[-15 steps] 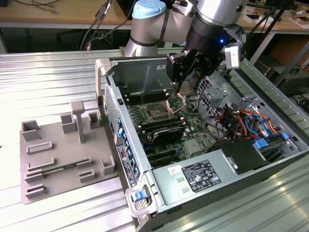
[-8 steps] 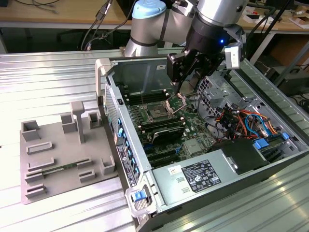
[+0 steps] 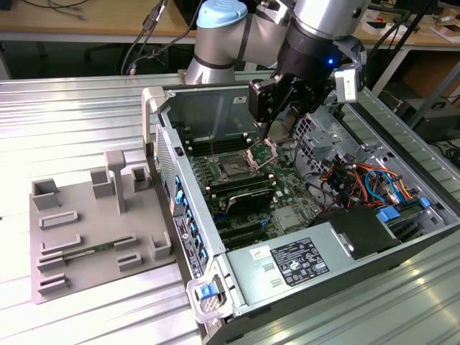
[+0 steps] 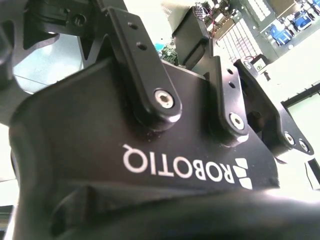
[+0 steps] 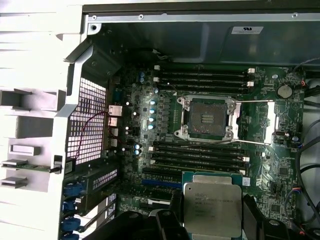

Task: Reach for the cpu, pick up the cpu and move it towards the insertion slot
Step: 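Pick up the cpu and move it towards the insertion slot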

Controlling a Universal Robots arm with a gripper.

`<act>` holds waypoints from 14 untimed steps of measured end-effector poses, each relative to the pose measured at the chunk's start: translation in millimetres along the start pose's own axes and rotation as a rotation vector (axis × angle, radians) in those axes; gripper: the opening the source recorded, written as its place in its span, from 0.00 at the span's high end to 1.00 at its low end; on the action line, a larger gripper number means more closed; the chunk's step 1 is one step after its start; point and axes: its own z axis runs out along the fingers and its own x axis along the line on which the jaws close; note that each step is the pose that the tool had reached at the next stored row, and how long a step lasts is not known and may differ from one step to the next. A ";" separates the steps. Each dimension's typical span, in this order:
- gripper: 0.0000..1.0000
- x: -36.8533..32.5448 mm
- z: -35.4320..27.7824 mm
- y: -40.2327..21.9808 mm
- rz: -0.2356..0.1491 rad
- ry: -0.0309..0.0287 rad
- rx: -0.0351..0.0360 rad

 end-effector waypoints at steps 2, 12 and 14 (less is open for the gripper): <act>0.45 -0.4 0.0 -0.1 0.000 0.0001 0.0001; 0.45 -6.5 0.5 -0.6 0.000 0.0000 0.0000; 0.45 -7.7 0.7 -0.7 0.000 0.0000 0.0000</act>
